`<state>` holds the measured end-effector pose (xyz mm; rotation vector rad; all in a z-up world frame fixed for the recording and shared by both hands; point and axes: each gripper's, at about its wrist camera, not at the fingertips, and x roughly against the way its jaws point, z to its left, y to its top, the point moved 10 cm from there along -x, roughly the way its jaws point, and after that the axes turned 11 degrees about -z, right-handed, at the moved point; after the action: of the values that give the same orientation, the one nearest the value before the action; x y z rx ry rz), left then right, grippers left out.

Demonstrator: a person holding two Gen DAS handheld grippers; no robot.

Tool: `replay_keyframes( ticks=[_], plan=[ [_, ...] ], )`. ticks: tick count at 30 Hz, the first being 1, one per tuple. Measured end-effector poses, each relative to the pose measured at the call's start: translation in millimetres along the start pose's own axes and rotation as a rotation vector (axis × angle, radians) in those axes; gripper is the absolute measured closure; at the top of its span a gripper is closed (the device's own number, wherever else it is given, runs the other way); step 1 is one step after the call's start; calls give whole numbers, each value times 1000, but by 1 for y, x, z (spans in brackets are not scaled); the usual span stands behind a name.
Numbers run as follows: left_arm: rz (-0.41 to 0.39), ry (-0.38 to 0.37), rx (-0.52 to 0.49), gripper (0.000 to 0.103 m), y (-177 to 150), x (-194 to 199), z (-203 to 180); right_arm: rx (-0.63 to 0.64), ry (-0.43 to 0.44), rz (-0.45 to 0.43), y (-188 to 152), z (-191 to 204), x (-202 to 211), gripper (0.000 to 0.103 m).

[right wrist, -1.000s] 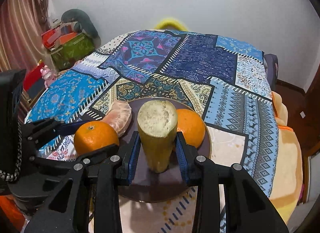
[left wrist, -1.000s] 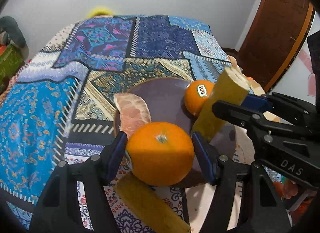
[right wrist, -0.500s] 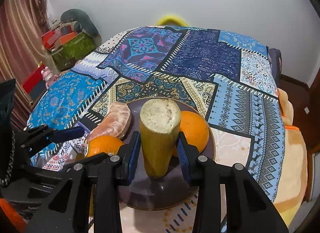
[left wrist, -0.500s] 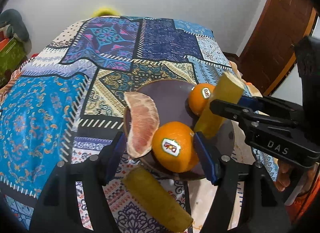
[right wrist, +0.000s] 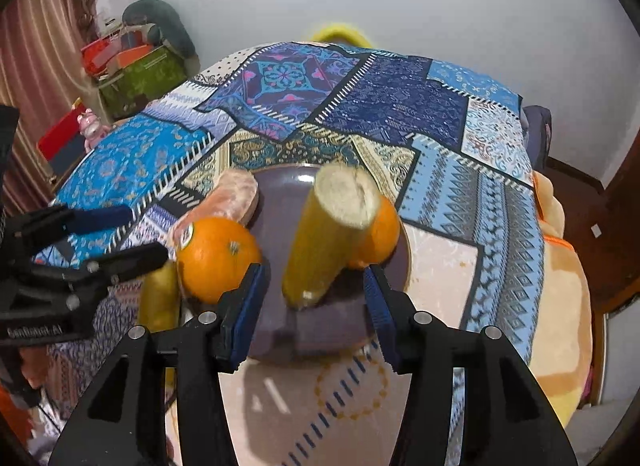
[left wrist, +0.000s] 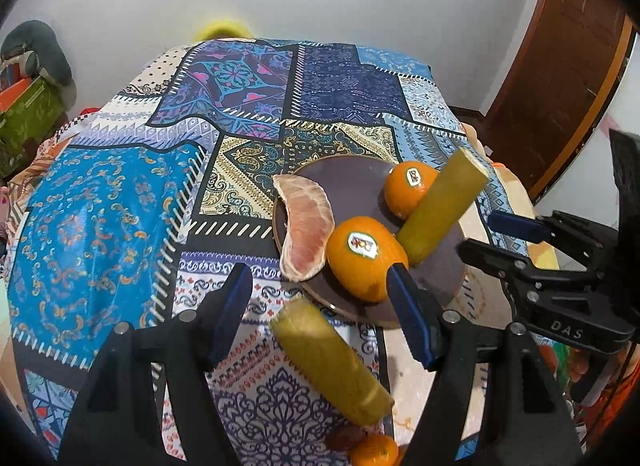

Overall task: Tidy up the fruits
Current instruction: 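Set the orange on the plate with the left tool while the right stands the banana there, then grasp the red tomato with the right tool while the left grasps another yellow banana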

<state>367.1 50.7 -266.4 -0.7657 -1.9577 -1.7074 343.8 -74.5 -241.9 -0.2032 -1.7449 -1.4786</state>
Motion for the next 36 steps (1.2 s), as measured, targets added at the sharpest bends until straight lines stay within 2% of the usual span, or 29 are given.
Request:
replay_keyframes(
  ticks=[8,17,20,23,27,36],
  plan=[
    [27,10,-5,34,-21,17,-4,4,-39,-22,-25,-2,42,52],
    [98,65,9,34,-57,2,-5,-46,-124,-20,-61,-28,78,51],
    [108,78,34,40,-58,-7,-3,-73,-143,-13,-75,-37,86,51],
    [132,75,62,53,-58,-18,0,-109,-149,0,-90,-46,93,51],
    [138,99,71,54,-58,-28,5,-140,-148,14,-106,-51,97,51],
    [128,75,130,56,-58,-25,12,-148,-116,43,-127,-41,99,50]
  ],
)
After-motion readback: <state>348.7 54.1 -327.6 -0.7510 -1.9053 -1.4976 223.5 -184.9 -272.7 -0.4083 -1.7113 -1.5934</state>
